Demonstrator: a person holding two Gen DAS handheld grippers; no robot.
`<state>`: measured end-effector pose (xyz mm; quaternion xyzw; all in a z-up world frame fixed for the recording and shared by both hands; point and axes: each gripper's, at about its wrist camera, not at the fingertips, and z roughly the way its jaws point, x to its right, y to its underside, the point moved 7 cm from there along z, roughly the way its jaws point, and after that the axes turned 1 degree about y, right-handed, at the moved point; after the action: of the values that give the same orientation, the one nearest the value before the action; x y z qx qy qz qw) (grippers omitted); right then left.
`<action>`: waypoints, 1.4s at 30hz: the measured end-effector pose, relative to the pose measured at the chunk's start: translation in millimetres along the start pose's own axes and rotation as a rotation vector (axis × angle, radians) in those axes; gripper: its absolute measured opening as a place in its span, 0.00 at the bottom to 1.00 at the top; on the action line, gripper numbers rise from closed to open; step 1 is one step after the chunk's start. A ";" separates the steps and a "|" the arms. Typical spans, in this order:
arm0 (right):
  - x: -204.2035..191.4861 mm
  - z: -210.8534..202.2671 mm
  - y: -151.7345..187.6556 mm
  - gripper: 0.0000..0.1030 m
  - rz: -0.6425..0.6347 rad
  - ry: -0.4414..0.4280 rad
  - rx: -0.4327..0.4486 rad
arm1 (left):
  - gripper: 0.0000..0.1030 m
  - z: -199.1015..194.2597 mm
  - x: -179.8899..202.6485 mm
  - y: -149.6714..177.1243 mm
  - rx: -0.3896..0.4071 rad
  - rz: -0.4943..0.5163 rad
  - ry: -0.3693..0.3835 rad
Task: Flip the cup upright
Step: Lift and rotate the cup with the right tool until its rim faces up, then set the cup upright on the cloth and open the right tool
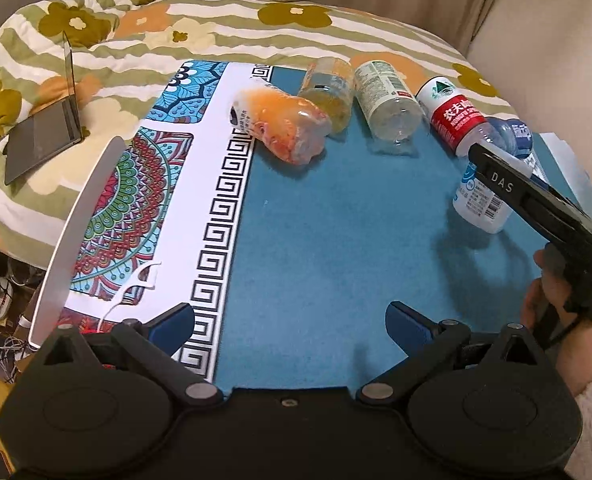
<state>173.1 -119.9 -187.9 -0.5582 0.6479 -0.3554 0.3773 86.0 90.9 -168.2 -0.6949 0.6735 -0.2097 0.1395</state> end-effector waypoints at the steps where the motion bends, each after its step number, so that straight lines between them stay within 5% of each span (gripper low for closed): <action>1: -0.8 0.3 1.0 0.70 0.000 0.002 0.009 | 1.00 0.5 -0.7 -0.2 0.000 0.002 -0.003; 24: -10.7 -12.0 5.1 0.70 -0.141 -0.071 -0.172 | 1.00 18.0 4.2 -9.5 -0.026 0.036 -0.012; 31: -7.6 -11.5 2.8 0.72 -0.133 -0.087 -0.194 | 1.00 10.8 15.1 -15.5 0.026 0.077 -0.016; 34: -7.4 -11.3 1.9 0.78 -0.123 -0.095 -0.203 | 1.00 9.8 17.5 -16.6 0.029 0.074 -0.012; 37: -6.6 -9.9 2.4 1.00 -0.115 -0.089 -0.209 | 1.00 8.6 18.6 -17.2 0.032 0.061 -0.011; 42: -4.2 -9.6 6.0 1.00 -0.124 -0.089 -0.251 | 1.00 0.7 21.6 -19.2 0.059 0.065 -0.041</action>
<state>162.3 -114.7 -188.3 -0.6554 0.6340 -0.2691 0.3101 103.3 70.5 -157.5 -0.6724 0.6863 -0.2104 0.1803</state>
